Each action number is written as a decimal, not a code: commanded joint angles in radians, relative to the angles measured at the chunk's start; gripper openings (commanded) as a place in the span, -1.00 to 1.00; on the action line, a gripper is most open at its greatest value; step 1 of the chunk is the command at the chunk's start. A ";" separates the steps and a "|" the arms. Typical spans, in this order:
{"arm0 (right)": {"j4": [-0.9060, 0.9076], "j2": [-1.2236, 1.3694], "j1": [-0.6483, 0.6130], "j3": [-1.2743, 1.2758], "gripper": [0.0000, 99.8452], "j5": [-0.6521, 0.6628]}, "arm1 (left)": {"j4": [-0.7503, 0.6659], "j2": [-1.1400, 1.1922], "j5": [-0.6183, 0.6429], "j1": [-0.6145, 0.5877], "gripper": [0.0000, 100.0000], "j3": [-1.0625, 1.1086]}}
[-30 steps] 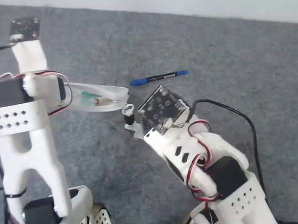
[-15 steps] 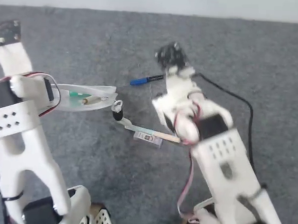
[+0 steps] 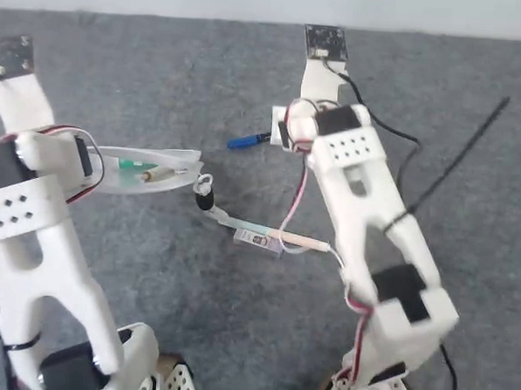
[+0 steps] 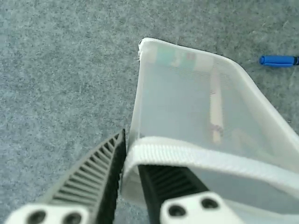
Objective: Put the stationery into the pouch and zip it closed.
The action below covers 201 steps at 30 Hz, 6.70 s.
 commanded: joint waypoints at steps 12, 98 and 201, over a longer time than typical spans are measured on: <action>-0.021 0.461 0.013 -0.500 -0.56 -0.216 | 0.009 -0.015 -0.003 -0.009 -0.98 -0.053; 0.111 0.595 -0.102 -0.644 -0.82 -0.308 | -0.008 -0.015 -0.009 -0.071 -0.98 -0.031; 0.722 0.097 0.093 -0.373 -0.98 -0.158 | -0.011 -0.015 -0.006 -0.069 -0.98 -0.021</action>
